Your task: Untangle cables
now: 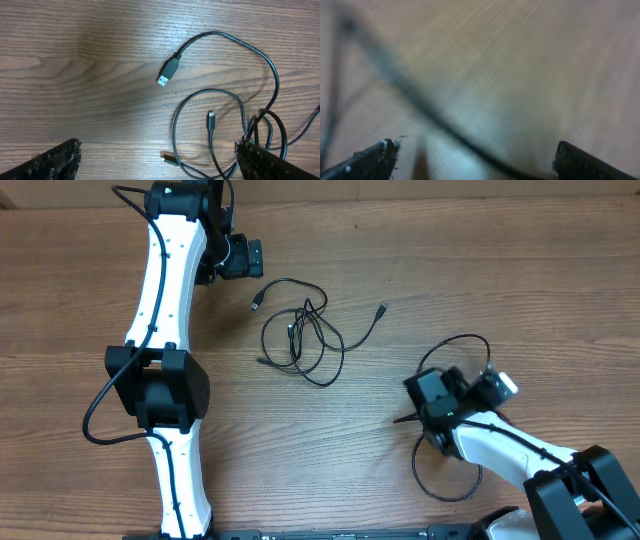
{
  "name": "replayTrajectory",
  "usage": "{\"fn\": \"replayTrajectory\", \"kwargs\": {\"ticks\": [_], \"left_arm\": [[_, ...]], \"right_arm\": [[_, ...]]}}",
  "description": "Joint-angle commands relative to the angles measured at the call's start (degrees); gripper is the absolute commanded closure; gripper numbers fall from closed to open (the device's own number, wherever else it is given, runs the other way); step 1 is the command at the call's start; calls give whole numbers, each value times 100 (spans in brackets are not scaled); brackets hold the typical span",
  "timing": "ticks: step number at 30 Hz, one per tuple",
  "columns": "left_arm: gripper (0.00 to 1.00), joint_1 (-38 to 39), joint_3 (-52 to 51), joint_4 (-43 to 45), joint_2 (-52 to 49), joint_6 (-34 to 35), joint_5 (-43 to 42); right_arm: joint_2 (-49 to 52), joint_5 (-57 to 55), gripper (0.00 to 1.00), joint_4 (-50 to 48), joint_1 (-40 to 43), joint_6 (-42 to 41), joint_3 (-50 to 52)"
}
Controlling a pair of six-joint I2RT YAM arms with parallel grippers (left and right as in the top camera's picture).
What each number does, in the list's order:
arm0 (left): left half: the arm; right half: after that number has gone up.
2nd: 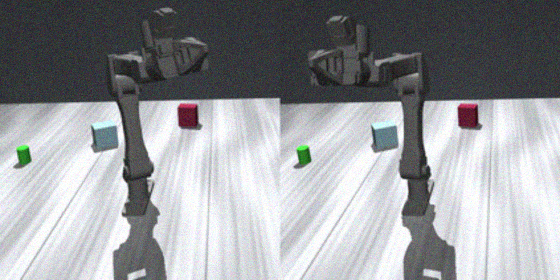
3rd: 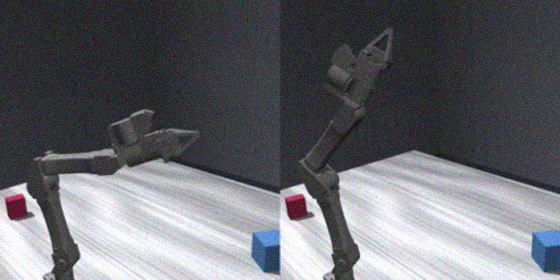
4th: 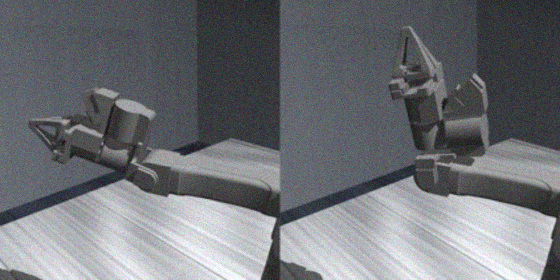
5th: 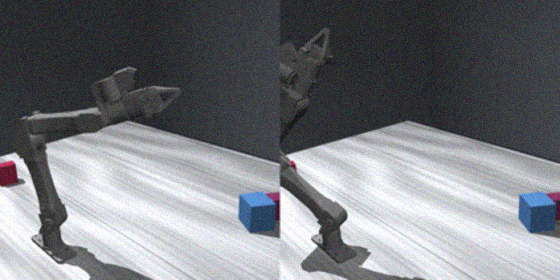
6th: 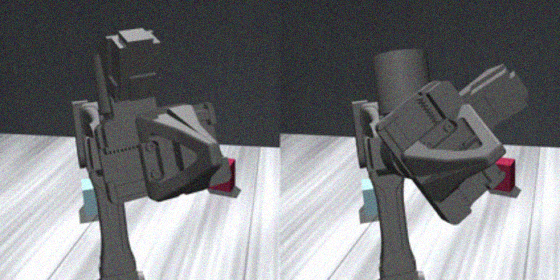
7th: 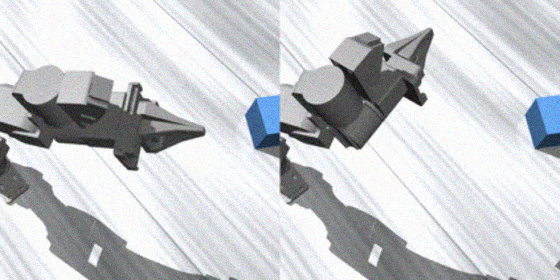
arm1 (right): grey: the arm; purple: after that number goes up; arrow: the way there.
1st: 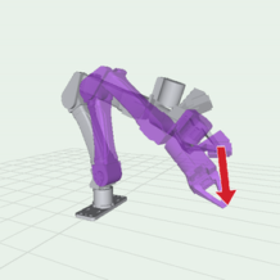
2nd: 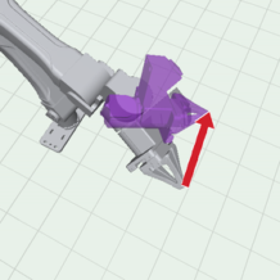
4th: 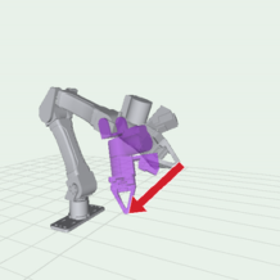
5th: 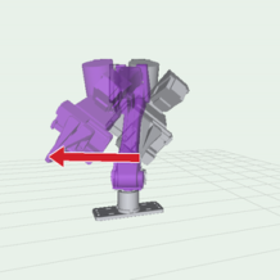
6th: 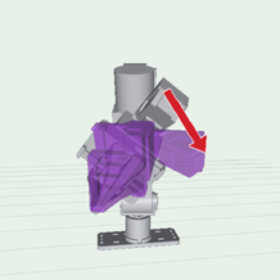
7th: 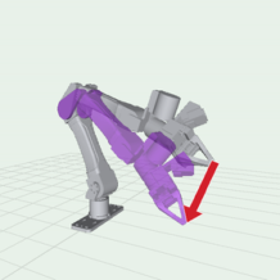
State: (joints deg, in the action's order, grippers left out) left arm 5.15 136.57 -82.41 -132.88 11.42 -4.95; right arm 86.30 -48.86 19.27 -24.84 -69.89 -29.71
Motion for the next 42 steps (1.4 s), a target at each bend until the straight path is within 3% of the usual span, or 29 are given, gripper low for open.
{"fn": "replayTrajectory", "kwargs": {"ticks": [1, 2, 4, 6, 11, 16, 20, 25, 26, 27, 28, 33, 36, 40, 42], "left_arm": [[1, 11, 131, 15, -9, -118, -44], [0, 11, 133, 15, -9, -118, -44], [0, 7, 131, 15, -9, -116, -44], [0, 7, 133, 15, -9, -118, -44], [0, 7, 131, 11, -9, -116, -44], [0, 7, 131, 9, -9, -116, -46], [1, 9, 131, 13, -9, -114, -46], [0, 13, 131, 11, -9, -114, -46], [0, 11, 131, 11, -9, -111, -48], [0, 11, 131, 11, -9, -111, -48], [0, 11, 131, 11, -9, -111, -50], [0, 11, 131, 17, -9, -111, -63], [0, 11, 131, 20, -9, -111, -63], [0, 13, 131, 17, -9, -111, -63], [1, 13, 131, 24, -9, -111, -63]], "right_arm": [[-35, 68, 16, -890, 188, 2179, 48], [-35, 417, 38, -1360, 273, 3001, 46], [-37, 647, 72, -1714, 382, 3480, 42], [-37, 800, 95, -1947, 494, 3829, -4], [-42, 1572, 96, -1838, 850, 4889, -638], [-42, 2385, 96, -907, 1504, 5125, -1797], [-42, 2872, 96, -358, 2076, 5794, -2780], [-46, 3554, 96, 876, 2330, 6135, -3652], [-48, 3936, 87, 1172, 2291, 6054, -3733], [-48, 4216, 66, 1410, 2240, 5932, -3770], [-48, 4444, 59, 1661, 2173, 5757, -3781], [-4, 4597, 57, 3016, 1707, 4830, -3744], [-4, 4583, 34, 3143, 1460, 4653, -3547], [-4, 3974, 20, 2990, 1272, 3952, -3001], [2, 3244, 0, 2551, 1268, 3654, -2581]]}}
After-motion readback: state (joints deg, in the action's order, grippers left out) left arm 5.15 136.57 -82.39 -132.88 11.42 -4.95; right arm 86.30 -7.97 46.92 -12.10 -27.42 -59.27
